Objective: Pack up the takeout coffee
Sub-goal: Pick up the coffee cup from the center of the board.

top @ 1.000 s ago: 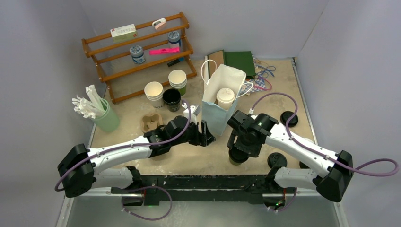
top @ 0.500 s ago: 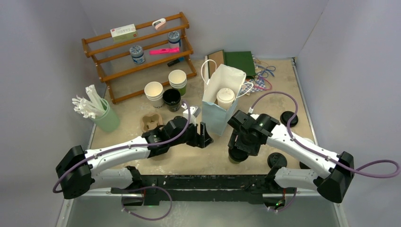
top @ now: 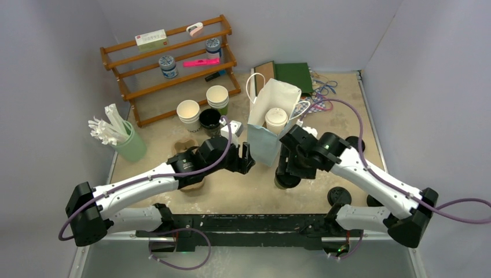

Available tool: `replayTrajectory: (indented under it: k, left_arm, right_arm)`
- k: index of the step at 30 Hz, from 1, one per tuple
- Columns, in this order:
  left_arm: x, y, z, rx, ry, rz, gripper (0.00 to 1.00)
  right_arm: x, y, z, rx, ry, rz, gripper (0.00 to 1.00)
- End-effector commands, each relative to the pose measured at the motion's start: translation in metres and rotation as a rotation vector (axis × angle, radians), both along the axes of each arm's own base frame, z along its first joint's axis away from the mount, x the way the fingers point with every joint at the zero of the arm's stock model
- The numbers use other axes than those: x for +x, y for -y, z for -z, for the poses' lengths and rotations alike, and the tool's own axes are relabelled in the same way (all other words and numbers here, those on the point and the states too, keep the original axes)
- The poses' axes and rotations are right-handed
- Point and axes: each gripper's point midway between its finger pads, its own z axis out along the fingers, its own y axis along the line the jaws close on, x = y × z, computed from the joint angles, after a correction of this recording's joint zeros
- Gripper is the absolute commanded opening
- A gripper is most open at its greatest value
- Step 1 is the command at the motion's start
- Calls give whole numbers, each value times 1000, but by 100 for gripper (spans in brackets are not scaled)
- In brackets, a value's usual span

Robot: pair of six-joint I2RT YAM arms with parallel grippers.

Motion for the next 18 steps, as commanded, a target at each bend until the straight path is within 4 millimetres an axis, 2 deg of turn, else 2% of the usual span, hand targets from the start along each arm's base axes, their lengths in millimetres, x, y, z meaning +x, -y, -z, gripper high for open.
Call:
replayTrajectory:
  k: [1,5,12,18]
  left_arm:
    - [4,-4,-7,7,16,-16,67]
    - [1,-6,-5,3,-1,-23,68]
    - [-1,-7,-1,-33,-25,-48,66]
    - [-2,-6,1,-41,-34,-51,66]
  right_arm:
    - [-8,7,28,-137,-104,-79,67]
    - [-12,10,35,-194,-159,-123,69]
    - [-17,0,44,-129,-167,-160,72]
    - [-19,6,53,-155,-178,-168,74]
